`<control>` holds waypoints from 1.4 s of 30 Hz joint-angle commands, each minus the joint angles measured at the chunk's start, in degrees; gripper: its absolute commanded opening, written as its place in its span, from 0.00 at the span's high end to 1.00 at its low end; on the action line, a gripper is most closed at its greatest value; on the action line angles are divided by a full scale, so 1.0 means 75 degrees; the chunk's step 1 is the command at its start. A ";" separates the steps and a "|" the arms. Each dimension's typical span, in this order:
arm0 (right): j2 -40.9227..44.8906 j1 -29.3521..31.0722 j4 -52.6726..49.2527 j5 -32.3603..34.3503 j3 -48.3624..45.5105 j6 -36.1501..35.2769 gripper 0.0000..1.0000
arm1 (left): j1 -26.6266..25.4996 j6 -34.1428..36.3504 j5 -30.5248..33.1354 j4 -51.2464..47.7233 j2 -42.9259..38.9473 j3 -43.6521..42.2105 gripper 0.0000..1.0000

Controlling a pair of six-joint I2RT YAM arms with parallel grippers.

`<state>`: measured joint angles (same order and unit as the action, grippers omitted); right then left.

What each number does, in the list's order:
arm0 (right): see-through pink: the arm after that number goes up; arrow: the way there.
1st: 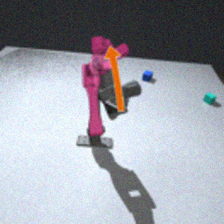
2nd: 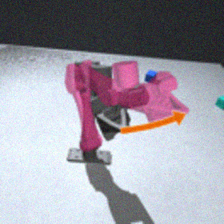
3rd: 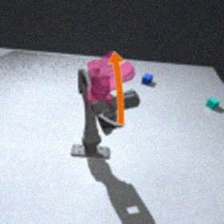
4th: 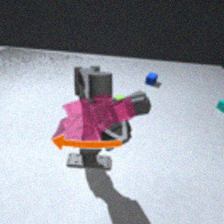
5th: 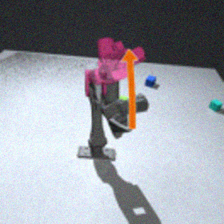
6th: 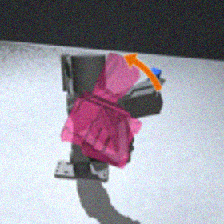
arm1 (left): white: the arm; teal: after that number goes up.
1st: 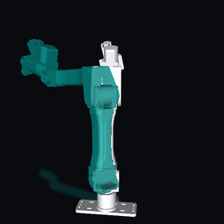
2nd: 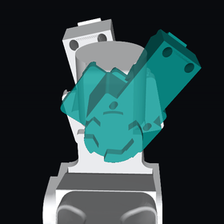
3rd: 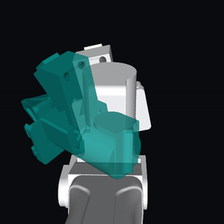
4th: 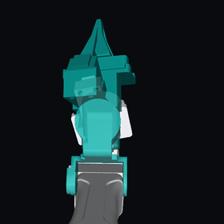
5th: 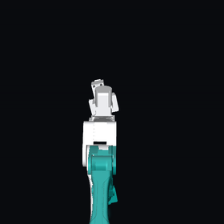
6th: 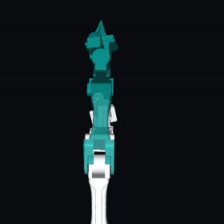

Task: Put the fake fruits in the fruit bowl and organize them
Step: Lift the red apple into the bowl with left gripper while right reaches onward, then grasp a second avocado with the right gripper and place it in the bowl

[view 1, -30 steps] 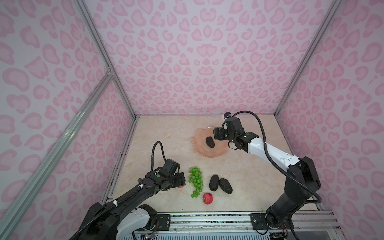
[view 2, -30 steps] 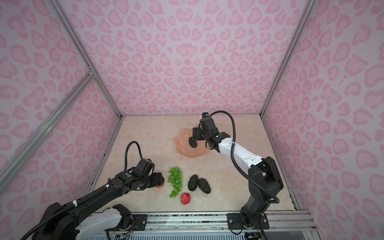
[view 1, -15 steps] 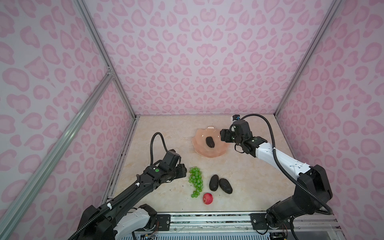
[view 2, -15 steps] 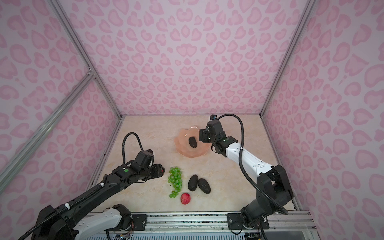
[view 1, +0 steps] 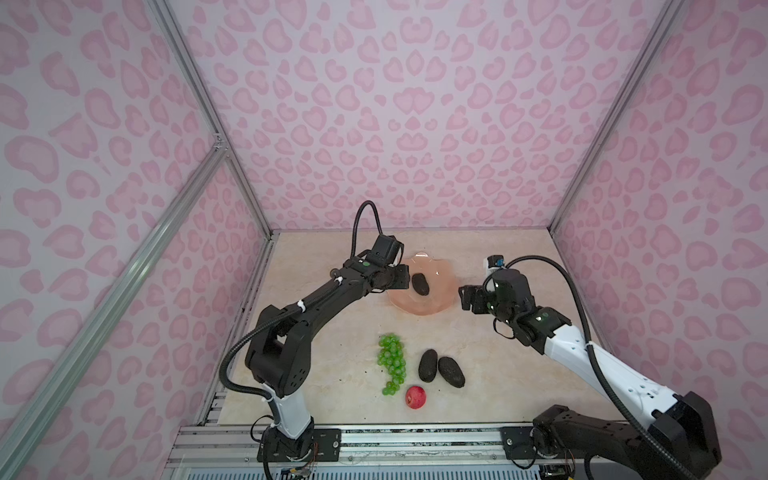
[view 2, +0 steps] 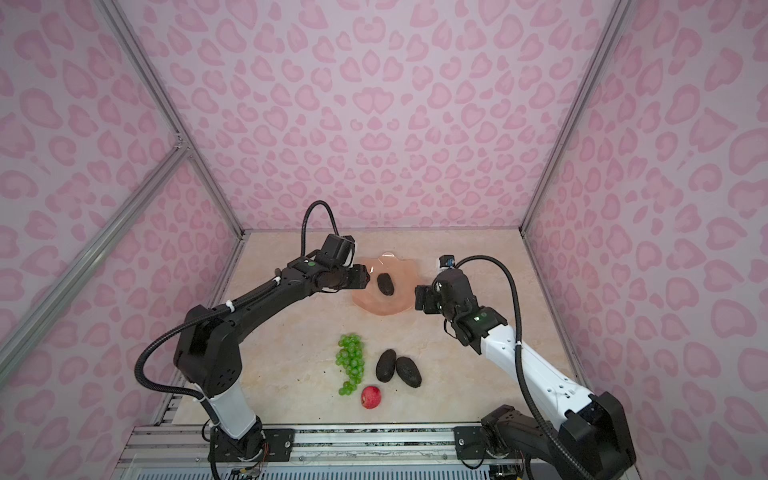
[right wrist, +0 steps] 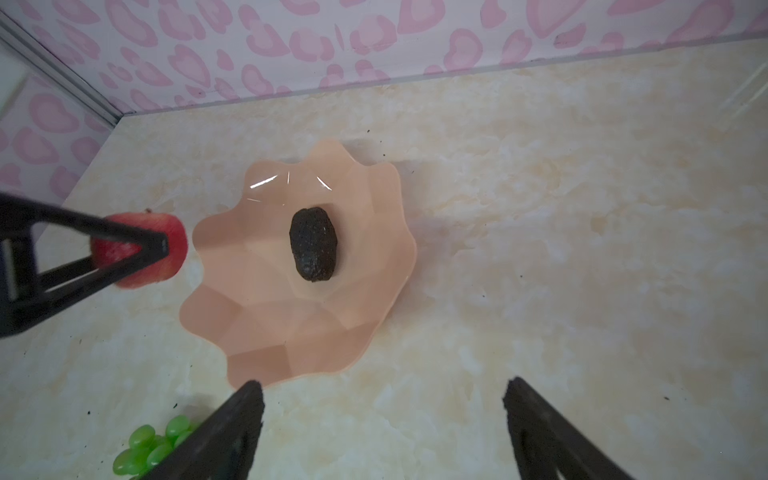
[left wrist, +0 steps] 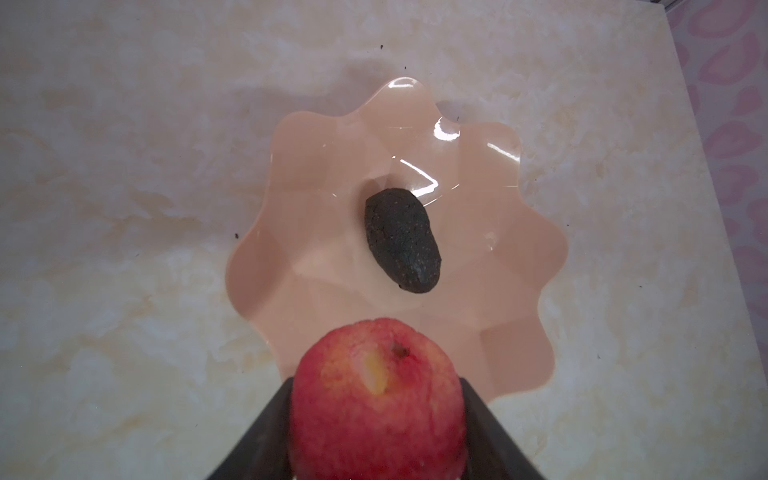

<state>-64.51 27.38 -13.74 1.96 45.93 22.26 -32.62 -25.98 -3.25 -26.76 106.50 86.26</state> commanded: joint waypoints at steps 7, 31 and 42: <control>0.1017 0.0043 -0.0305 -0.0355 -0.1020 0.0351 0.09 | -0.0004 -0.0362 -0.0375 -0.0099 0.1348 0.0649 0.46; 0.0230 0.2503 -0.1137 -0.0032 -0.1299 0.0418 0.13 | 0.0276 -0.0923 0.0219 0.0487 -0.0146 0.0453 0.23; -0.0540 0.3775 -0.0400 -0.0006 -0.1988 0.1281 0.23 | 0.1021 -0.0417 0.2312 0.2937 -0.4596 -0.2842 0.12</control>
<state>-67.09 54.61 -19.31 1.37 31.40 29.85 -26.13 -29.93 7.94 -10.17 76.29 68.60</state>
